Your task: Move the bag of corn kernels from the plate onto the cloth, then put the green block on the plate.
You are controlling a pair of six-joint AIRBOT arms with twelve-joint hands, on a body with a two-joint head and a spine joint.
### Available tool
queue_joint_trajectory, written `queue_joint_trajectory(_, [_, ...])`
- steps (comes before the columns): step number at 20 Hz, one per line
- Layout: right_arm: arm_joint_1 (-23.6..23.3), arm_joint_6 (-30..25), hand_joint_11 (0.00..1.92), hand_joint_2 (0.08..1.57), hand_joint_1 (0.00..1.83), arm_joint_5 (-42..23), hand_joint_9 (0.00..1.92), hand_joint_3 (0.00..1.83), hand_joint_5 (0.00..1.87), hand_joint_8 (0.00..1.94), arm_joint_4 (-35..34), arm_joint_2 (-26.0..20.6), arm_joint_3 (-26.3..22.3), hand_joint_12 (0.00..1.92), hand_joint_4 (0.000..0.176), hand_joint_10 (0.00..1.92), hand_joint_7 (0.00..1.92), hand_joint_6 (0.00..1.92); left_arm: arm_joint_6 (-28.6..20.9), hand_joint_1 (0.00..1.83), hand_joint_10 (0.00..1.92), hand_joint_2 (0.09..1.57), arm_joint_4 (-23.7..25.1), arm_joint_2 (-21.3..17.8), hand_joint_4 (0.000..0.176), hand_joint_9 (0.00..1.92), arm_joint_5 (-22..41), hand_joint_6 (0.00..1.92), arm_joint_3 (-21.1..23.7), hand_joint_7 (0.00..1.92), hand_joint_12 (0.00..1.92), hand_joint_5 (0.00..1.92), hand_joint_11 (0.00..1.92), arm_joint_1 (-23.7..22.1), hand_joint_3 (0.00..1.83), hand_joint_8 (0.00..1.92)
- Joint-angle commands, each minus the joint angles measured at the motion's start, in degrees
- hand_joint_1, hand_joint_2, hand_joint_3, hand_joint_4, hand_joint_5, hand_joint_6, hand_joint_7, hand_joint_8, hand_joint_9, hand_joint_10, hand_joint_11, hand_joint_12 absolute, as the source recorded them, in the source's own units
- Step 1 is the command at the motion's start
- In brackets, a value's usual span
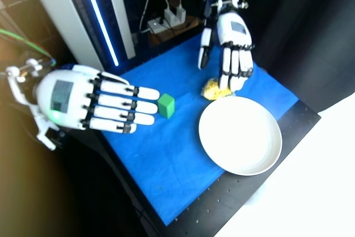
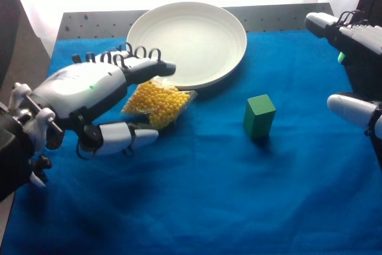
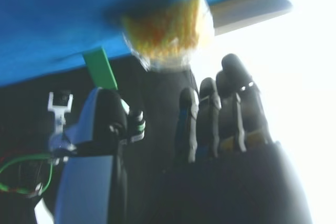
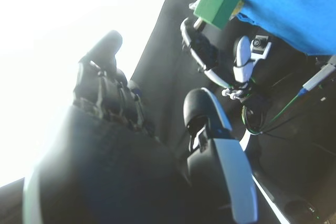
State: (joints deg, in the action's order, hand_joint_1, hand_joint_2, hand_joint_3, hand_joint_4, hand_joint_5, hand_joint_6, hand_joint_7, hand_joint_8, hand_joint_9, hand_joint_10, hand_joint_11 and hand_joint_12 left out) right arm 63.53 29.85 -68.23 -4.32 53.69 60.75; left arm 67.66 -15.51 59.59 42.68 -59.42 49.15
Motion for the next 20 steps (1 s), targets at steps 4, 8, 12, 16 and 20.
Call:
queue_joint_trajectory(4, [-0.3,-0.3,0.00,1.44,0.58,-7.0,0.00,0.00,0.00,0.00,-0.6,-0.1,-0.1,1.48,0.000,0.23,0.00,0.00,-0.1,1.16,0.75,1.12,-0.7,1.7,0.003,0.00,3.2,0.88,-1.8,0.04,1.88,0.00,0.00,-0.5,0.00,0.55])
queue_joint_trajectory(8, [-0.3,-0.4,0.00,1.45,0.56,-7.0,0.00,0.00,0.00,0.00,-0.6,-0.1,-0.1,1.48,0.000,0.20,0.00,0.00,0.5,1.21,1.03,1.16,-1.4,2.1,0.000,0.00,2.5,0.91,-2.1,0.05,1.92,0.08,0.00,-0.5,0.01,0.72])
queue_joint_trajectory(12, [-0.3,-0.4,0.00,1.45,0.52,-7.0,0.00,0.00,0.00,0.00,-0.6,-0.1,-0.1,1.50,0.000,0.24,0.00,0.00,0.8,1.23,1.04,1.20,-1.4,2.1,0.000,0.00,2.6,0.97,-2.0,0.06,1.92,0.11,0.00,-0.5,0.02,0.81])
queue_joint_trajectory(16, [-0.3,-0.4,0.00,1.46,0.55,-7.0,0.00,0.00,0.00,0.00,-0.7,-0.1,-0.1,1.50,0.000,0.24,0.00,0.00,0.9,1.32,1.46,1.19,-1.4,2.1,0.000,0.04,2.6,1.01,-2.0,0.12,1.92,0.22,0.04,-0.5,0.01,0.93])
queue_joint_trajectory(20, [-0.3,-0.4,0.00,1.45,0.53,-7.0,0.00,0.00,0.00,0.00,-0.7,-0.1,-0.1,1.54,0.000,0.25,0.00,0.00,0.9,1.47,1.72,1.28,-1.1,1.7,0.000,0.64,3.8,1.20,-1.1,0.40,1.92,0.33,0.54,-0.4,0.01,1.55])
